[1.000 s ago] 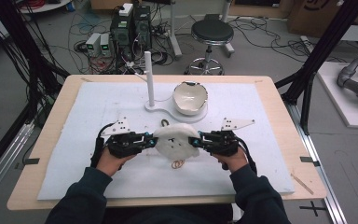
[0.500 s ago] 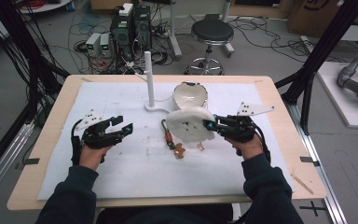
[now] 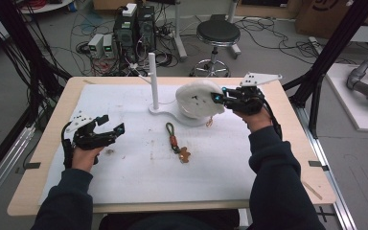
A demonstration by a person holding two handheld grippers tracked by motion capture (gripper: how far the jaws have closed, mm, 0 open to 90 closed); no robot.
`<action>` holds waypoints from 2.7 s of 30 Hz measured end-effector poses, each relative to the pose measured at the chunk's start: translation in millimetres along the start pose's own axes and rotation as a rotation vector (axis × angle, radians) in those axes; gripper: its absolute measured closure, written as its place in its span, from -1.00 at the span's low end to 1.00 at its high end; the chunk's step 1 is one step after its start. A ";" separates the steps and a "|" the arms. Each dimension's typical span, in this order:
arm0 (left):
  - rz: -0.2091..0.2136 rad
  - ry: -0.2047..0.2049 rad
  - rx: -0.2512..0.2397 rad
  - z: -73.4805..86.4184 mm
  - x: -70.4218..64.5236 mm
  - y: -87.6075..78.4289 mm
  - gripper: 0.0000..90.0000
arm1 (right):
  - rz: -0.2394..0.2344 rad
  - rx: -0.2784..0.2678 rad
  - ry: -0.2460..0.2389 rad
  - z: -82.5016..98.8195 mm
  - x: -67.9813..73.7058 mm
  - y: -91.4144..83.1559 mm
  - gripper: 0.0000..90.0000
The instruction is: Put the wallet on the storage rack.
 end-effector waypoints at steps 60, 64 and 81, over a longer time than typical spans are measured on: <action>0.020 -0.056 0.003 4.6 3.2 2.4 -0.57 | 0.243 0.439 -0.554 9.9 -6.6 122.0 0.71; 0.027 -0.056 0.009 5.0 3.0 2.8 -0.57 | 0.222 0.375 -0.469 18.5 -12.6 118.5 0.70; 0.033 -0.070 -0.002 4.9 2.8 2.9 -0.58 | 0.257 0.125 0.021 60.1 -31.3 6.5 -0.26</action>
Point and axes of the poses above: each handheld gripper's, and its own axes: y roughly forward along the jaws, z roughly out of its underside, x roughly to its left, the point moved 3 cm from there along y, roughly forward along the jaws, and after that the axes turned 6 degrees about z, right-handed, at the moved point
